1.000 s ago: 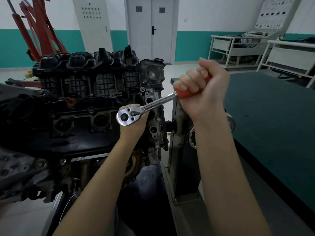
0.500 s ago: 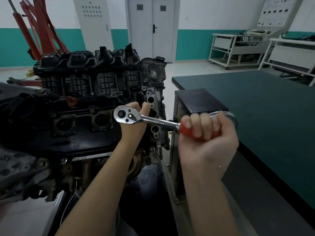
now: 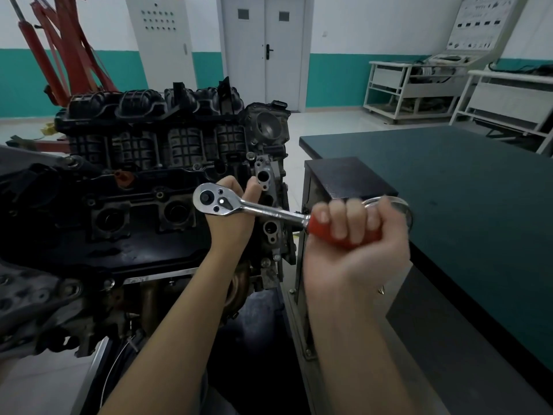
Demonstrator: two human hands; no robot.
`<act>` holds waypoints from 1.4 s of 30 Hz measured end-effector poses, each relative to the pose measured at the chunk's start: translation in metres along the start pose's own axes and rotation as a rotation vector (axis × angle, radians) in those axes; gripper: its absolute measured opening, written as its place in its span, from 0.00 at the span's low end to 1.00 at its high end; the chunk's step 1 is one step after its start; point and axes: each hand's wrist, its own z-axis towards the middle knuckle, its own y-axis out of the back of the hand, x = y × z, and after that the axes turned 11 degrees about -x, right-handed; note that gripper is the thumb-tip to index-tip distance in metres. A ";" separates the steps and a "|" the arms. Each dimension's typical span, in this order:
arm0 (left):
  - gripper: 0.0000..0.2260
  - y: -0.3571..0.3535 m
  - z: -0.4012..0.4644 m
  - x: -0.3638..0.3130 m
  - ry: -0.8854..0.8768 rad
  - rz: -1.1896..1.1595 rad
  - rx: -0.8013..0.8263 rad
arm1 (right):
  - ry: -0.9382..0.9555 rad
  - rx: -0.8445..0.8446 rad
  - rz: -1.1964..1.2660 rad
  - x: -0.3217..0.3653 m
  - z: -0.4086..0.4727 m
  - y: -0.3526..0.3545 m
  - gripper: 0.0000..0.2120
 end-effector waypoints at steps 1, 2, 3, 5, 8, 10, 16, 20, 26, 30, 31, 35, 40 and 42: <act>0.18 0.000 -0.001 -0.001 -0.006 -0.007 -0.002 | 0.008 -0.010 0.027 -0.002 -0.007 0.007 0.20; 0.19 0.000 -0.002 -0.001 -0.008 -0.010 -0.003 | 0.010 -0.011 0.043 -0.002 -0.011 0.011 0.20; 0.20 0.000 -0.001 -0.001 -0.004 -0.015 0.002 | 0.009 -0.005 0.043 -0.002 -0.012 0.013 0.20; 0.23 0.000 0.001 0.002 0.004 -0.011 0.023 | -0.003 0.023 0.013 0.002 -0.004 0.007 0.21; 0.24 0.001 0.004 0.008 -0.002 0.061 0.027 | -0.064 0.100 -0.092 0.010 0.022 -0.015 0.21; 0.23 0.000 0.004 0.009 -0.023 0.057 0.022 | -0.124 0.151 -0.178 0.011 0.041 -0.035 0.21; 0.19 0.002 0.003 0.009 -0.045 0.075 0.064 | -0.151 0.121 -0.229 0.011 0.054 -0.057 0.18; 0.21 0.003 0.001 0.006 -0.011 0.073 0.062 | -0.022 0.039 -0.030 0.005 0.015 -0.011 0.19; 0.19 0.003 0.000 -0.001 -0.014 0.037 0.092 | -0.007 0.045 0.020 0.006 0.002 0.008 0.19; 0.20 0.004 0.005 0.006 -0.036 0.118 0.089 | -0.132 0.134 -0.147 0.016 0.040 -0.030 0.20; 0.20 0.004 0.006 0.008 -0.042 0.119 0.096 | -0.165 0.148 -0.203 0.016 0.049 -0.041 0.21; 0.15 0.005 0.005 0.006 -0.029 0.119 0.121 | -0.235 0.181 -0.300 0.013 0.063 -0.066 0.19; 0.19 0.005 0.002 0.005 -0.032 0.116 0.079 | -0.070 0.086 -0.088 0.010 0.028 -0.021 0.19; 0.19 0.004 0.000 0.003 -0.027 0.076 0.085 | -0.023 0.037 0.002 0.007 0.006 0.004 0.19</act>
